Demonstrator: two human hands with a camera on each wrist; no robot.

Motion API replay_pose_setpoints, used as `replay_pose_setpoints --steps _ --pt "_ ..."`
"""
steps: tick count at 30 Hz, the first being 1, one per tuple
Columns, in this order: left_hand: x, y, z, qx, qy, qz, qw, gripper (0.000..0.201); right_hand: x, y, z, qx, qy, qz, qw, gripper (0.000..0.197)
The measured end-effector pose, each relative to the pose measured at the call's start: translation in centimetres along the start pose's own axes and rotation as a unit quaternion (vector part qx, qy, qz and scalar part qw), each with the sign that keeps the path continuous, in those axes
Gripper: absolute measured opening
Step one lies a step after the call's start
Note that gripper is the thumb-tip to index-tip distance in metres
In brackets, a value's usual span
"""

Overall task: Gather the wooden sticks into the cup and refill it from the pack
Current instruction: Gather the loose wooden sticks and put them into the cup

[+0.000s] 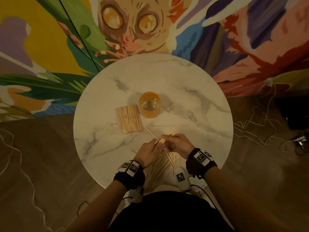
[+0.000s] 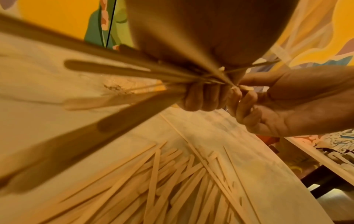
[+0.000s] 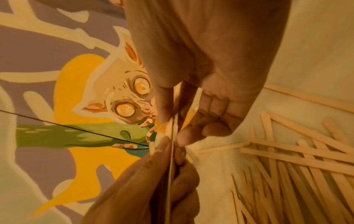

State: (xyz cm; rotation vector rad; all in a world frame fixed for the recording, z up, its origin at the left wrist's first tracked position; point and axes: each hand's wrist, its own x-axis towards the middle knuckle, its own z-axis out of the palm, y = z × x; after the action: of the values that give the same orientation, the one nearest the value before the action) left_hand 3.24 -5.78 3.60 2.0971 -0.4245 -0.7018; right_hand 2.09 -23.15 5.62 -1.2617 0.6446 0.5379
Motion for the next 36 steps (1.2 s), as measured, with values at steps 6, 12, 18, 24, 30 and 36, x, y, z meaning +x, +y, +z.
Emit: replay_pose_setpoints --steps 6,12,18,24,30,36 --pt "0.0 0.9 -0.4 0.018 0.037 0.024 0.999 0.028 -1.1 -1.5 -0.1 -0.033 -0.024 -0.033 0.999 0.048" --pt "0.6 1.8 -2.7 -0.456 0.090 -0.133 0.875 0.033 -1.8 -3.0 -1.3 -0.010 -0.025 -0.045 0.999 0.044" --pt "2.3 1.0 -5.7 -0.726 0.119 -0.169 0.656 0.038 -1.9 -0.2 1.7 -0.376 -0.137 -0.125 0.908 0.038" --pt "1.8 0.1 -5.0 -0.784 0.055 -0.140 0.602 0.025 -1.5 1.2 3.4 -0.388 -0.096 -0.149 0.904 0.031" --pt "1.1 0.0 -4.3 -0.785 0.062 -0.138 0.601 0.032 -1.7 0.6 3.5 -0.337 -0.153 -0.124 0.921 0.020" --pt "1.3 0.5 -4.9 -0.781 0.096 -0.130 0.604 0.039 -2.9 0.6 2.4 -0.361 -0.222 -0.103 0.900 0.013"
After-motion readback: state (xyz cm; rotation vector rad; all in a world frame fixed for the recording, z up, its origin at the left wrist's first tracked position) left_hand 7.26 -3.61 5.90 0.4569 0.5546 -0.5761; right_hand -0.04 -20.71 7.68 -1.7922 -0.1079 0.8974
